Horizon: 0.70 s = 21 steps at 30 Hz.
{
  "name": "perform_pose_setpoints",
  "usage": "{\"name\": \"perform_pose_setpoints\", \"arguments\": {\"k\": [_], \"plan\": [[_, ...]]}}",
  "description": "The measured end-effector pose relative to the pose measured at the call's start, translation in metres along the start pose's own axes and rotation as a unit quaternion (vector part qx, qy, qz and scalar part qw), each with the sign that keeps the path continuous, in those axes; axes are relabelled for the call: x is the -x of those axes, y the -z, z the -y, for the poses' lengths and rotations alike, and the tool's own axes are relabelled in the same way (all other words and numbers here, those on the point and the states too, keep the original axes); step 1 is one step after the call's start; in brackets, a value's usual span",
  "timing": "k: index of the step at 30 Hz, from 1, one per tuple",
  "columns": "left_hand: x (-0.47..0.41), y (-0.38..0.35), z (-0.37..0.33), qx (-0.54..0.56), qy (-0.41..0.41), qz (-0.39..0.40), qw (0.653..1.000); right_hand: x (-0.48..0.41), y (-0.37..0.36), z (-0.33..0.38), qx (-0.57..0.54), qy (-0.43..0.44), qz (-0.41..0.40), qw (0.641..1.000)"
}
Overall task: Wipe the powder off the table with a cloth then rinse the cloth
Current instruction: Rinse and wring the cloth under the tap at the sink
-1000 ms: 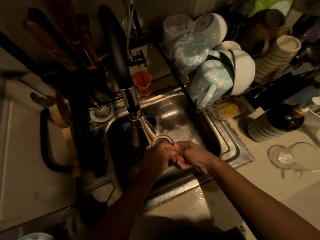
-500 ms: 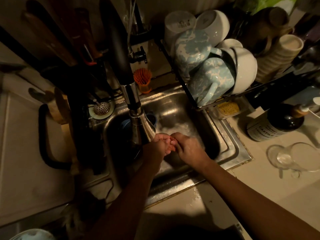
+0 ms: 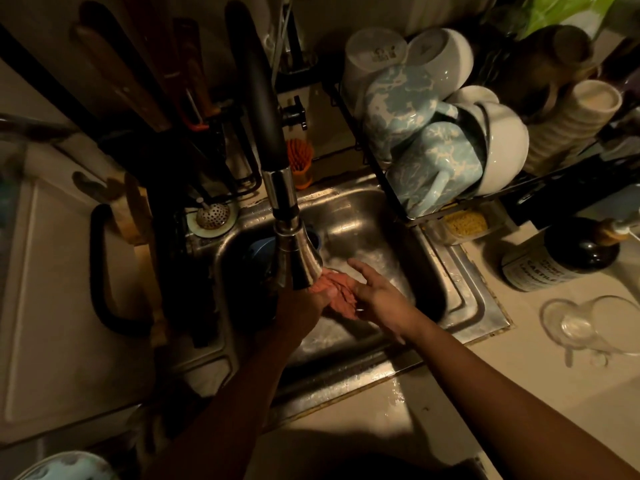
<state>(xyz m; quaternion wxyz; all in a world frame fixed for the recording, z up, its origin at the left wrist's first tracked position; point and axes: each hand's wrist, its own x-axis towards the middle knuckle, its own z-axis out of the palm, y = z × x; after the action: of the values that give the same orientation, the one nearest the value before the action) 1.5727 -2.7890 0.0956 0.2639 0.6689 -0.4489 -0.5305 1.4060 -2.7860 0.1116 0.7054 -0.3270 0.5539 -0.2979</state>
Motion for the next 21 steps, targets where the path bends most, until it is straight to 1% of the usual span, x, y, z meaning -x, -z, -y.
{"name": "perform_pose_setpoints", "arguments": {"k": [1,3,4,5,6,8,11,13,15,16,17,18,19,20,21], "plan": [[-0.003,0.001,0.005,-0.016,0.024,-0.026,0.999,0.003,-0.001,0.003,-0.010,-0.034,0.024,0.999],[-0.012,0.001,0.024,-0.015,0.016,-0.086,0.996,0.008,-0.002,0.007,-0.005,-0.106,0.078,0.991],[-0.017,-0.001,0.035,-0.026,0.016,-0.101,0.994,0.009,-0.002,0.007,-0.019,-0.136,0.102,0.985],[-0.012,0.000,0.029,-0.044,0.007,-0.102,0.994,0.008,-0.003,0.008,-0.056,-0.157,0.126,0.978],[-0.013,-0.003,0.033,-0.057,-0.002,-0.083,0.995,0.006,-0.003,0.011,-0.099,-0.166,0.140,0.971],[0.000,-0.003,0.018,-0.077,-0.036,-0.061,0.995,0.001,-0.002,0.013,-0.141,-0.166,0.141,0.966],[0.009,0.000,0.009,-0.129,-0.098,-0.021,0.987,-0.004,-0.001,0.015,-0.090,-0.148,0.120,0.977],[0.017,0.002,-0.004,-0.172,-0.138,-0.017,0.975,-0.007,0.003,0.014,-0.058,-0.129,0.099,0.985],[0.023,0.005,-0.012,-0.188,-0.155,-0.016,0.970,-0.008,0.004,0.010,-0.012,-0.094,0.079,0.992],[0.025,0.005,-0.014,-0.181,-0.153,-0.020,0.971,-0.006,0.003,0.010,0.014,-0.064,0.070,0.995],[0.029,0.004,-0.021,-0.149,-0.154,-0.024,0.976,-0.005,0.001,0.007,0.046,-0.026,0.056,0.997],[0.029,0.004,-0.023,-0.120,-0.139,-0.025,0.983,-0.003,-0.002,0.005,0.081,0.022,0.036,0.996],[0.027,0.002,-0.025,-0.091,-0.117,-0.019,0.989,-0.004,-0.004,0.001,0.129,0.077,0.007,0.989],[0.030,0.001,-0.034,-0.065,-0.095,-0.010,0.993,-0.006,-0.005,-0.005,0.185,0.131,-0.026,0.974],[0.028,-0.002,-0.035,-0.030,-0.079,0.003,0.996,-0.009,-0.006,-0.010,0.245,0.180,-0.056,0.951]]}}
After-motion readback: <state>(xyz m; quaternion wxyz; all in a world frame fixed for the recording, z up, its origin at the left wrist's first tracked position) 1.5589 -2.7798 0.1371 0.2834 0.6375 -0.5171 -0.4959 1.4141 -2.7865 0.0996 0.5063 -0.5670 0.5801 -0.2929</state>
